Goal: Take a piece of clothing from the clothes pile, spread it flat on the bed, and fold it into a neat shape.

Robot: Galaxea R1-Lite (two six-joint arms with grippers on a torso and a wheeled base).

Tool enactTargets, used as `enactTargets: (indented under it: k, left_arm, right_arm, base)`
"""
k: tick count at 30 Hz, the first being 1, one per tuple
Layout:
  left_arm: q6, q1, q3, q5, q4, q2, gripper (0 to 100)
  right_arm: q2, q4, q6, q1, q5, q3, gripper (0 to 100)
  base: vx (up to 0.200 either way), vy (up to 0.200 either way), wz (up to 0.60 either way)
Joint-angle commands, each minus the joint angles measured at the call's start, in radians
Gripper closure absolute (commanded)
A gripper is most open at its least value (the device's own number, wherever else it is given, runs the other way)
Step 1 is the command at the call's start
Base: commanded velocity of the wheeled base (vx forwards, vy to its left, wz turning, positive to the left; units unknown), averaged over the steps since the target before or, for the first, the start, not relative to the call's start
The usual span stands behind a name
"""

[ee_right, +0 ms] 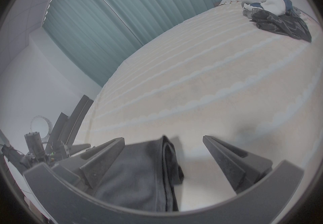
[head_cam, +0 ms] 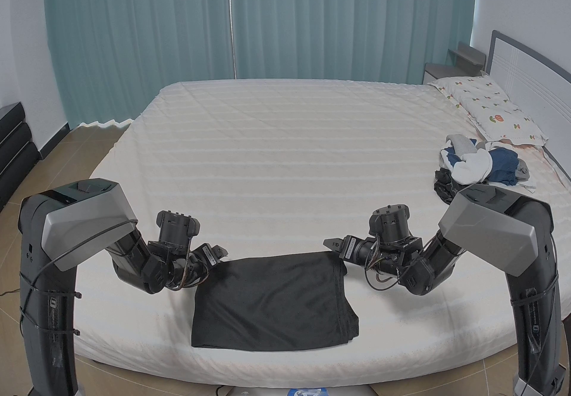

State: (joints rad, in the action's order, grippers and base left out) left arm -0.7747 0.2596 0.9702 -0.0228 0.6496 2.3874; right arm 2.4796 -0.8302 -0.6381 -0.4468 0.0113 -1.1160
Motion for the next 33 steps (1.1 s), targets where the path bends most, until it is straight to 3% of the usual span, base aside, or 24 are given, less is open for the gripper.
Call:
enactTargets:
  k: [1, 3, 11, 22, 31, 32, 33]
  left_arm:
    - [-0.063, -0.019, -0.044, 0.000, 0.082, -0.008, 0]
    - [-0.095, -0.048, -0.053, 0.012, 0.101, -0.022, 0]
    - [-0.097, -0.071, -0.067, 0.032, 0.108, -0.027, 0]
    - [-0.095, -0.071, -0.067, 0.032, 0.108, -0.025, 0]
    - [-0.095, -0.071, -0.065, 0.032, 0.108, -0.024, 0]
    - [-0.095, -0.071, -0.065, 0.034, 0.108, -0.024, 0]
    - [-0.095, -0.071, -0.065, 0.032, 0.108, -0.024, 0]
  right_arm:
    - [-0.128, -0.072, 0.003, -0.015, 0.013, 0.182, 0]
    - [-0.185, -0.122, 0.011, -0.056, 0.041, 0.315, 0]
    - [-0.222, -0.170, 0.020, -0.164, 0.052, 0.482, 0]
    - [-0.205, -0.175, 0.080, -0.204, 0.053, 0.562, 0]
    - [-0.203, -0.175, 0.080, -0.207, 0.055, 0.570, 0]
    - [-0.202, -0.175, 0.080, -0.211, 0.055, 0.570, 100]
    - [-0.202, -0.173, 0.080, -0.213, 0.055, 0.571, 100]
  base:
    - [0.000, 0.000, 0.00]
    - [0.000, 0.000, 0.00]
    - [0.000, 0.000, 0.00]
    - [0.000, 0.000, 0.00]
    - [0.000, 0.000, 0.00]
    - [0.000, 0.000, 0.00]
    - [0.000, 0.000, 0.00]
